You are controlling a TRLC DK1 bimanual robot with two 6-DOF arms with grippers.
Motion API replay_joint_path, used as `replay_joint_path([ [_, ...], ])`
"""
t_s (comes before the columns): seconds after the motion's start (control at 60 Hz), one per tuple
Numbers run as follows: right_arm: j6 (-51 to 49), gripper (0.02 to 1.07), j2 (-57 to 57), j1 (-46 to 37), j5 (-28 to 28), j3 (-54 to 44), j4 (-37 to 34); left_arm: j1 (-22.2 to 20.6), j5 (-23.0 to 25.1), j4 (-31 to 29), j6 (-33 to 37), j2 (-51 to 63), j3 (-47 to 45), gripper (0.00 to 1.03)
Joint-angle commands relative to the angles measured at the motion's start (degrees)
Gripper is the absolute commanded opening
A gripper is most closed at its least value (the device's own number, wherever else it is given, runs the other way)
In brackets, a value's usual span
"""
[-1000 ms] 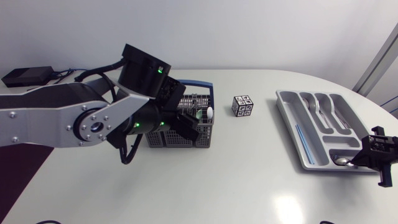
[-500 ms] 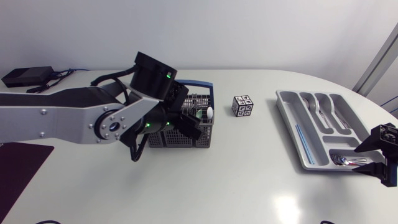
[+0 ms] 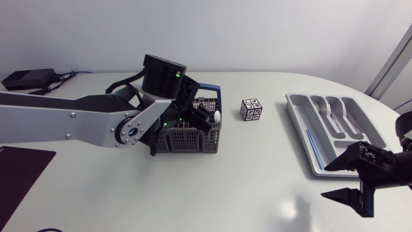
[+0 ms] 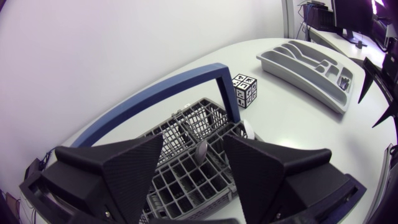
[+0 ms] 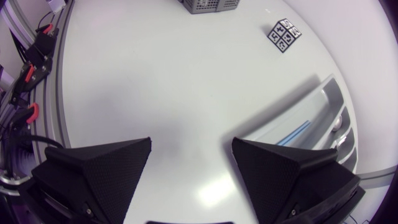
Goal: Transfer all utensils from the basket to the drawer tray.
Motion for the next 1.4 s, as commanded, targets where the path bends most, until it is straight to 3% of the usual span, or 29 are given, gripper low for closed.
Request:
replay_joint_path([
  [0.0, 6.0, 0.97, -1.6, 3.5, -0.9, -2.0, 0.1, 0.8, -0.5, 1.1, 1.5, 2.1, -1.7, 0.69],
  [0.233, 13.1, 0.97, -1.7, 9.3, -1.8, -3.4, 3.8, 0.8, -0.5, 1.6, 1.5, 3.7, -1.1, 0.69],
  [0.717, 17.8, 0.97, -1.9, 13.9, -1.7, -5.5, 7.1, 0.8, -1.0, 3.1, 2.6, 8.1, 0.8, 0.67],
  [0.85, 17.9, 0.97, -2.1, 14.2, -1.7, -6.1, 7.5, 0.7, -1.0, 4.5, 3.0, 9.1, 1.0, 0.56],
  [1.017, 17.8, 0.97, -2.6, 14.4, -1.7, -6.5, 7.7, 0.7, -1.0, 6.9, 3.8, 9.5, 1.2, 0.23],
  [1.25, 17.7, 0.97, -2.7, 14.5, -1.6, -7.7, 8.8, 0.3, -1.5, 9.0, 5.9, 10.7, 1.0, 0.06],
  [1.383, 17.7, 0.97, -2.8, 14.8, -1.6, -8.4, 9.2, 0.2, -1.9, 9.8, 6.3, 10.7, 0.6, 0.06],
])
